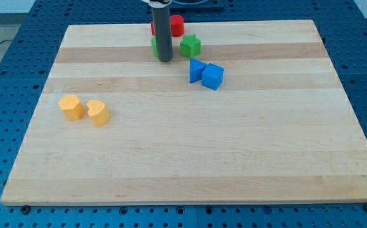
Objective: Push the green star into red circle
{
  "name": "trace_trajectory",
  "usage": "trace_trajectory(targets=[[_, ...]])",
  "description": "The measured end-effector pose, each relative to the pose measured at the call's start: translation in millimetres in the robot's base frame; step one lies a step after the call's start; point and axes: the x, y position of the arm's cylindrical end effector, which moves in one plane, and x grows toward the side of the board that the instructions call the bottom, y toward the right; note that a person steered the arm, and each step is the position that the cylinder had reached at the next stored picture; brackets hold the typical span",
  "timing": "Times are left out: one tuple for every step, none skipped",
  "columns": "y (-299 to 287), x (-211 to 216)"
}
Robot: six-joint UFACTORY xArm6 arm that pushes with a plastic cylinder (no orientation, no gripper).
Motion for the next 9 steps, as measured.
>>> trace_trajectory(targets=[[-10, -14], [-12, -24], [-7, -14], [27, 4], [68, 14], [109, 14], [104, 6], [60, -4], [35, -8]])
